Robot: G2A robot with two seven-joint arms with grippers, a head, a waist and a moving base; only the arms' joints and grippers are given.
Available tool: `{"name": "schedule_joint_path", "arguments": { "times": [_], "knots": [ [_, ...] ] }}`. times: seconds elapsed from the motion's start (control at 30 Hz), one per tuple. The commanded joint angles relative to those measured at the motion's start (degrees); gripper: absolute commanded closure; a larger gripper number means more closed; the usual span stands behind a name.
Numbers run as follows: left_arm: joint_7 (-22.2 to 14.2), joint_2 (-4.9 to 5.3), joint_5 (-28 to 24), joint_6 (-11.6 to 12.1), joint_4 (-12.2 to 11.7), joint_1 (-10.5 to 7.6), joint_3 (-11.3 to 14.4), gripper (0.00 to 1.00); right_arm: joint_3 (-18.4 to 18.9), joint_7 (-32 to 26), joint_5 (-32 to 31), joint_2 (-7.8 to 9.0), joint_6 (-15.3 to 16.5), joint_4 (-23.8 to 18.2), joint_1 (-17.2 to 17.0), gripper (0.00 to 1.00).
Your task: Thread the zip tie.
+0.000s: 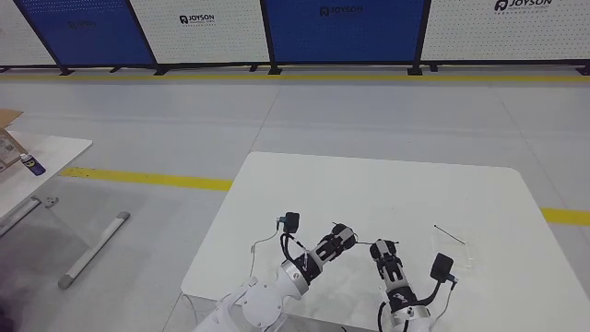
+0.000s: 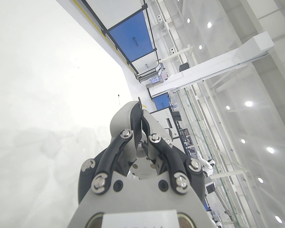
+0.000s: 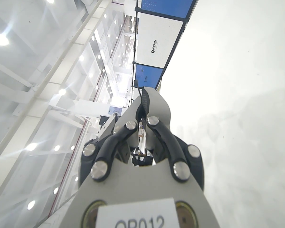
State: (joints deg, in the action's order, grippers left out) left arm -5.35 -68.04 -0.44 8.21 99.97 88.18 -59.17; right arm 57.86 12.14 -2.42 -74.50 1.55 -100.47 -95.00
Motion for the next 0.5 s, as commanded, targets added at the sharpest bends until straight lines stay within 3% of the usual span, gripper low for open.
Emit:
{"name": "schedule_joint_path", "arguments": {
  "times": [0.0,0.23,0.47],
  "knots": [
    [0.0,0.0,0.0,0.0,0.0,0.0,0.0,1.0,0.0,0.0,0.0,0.0,0.0,0.0,0.0,1.0],
    [0.0,-0.1,-0.5,-0.2,-0.1,-0.11,0.3,1.0,0.0,-0.2,0.2,-0.03,0.1,0.0,0.0,1.0],
    [-0.6,-0.32,-3.5,1.9,-0.5,-0.31,0.4,1.0,0.1,-0.4,2.5,-0.55,2.2,0.5,0.6,1.0]
  ]
}}
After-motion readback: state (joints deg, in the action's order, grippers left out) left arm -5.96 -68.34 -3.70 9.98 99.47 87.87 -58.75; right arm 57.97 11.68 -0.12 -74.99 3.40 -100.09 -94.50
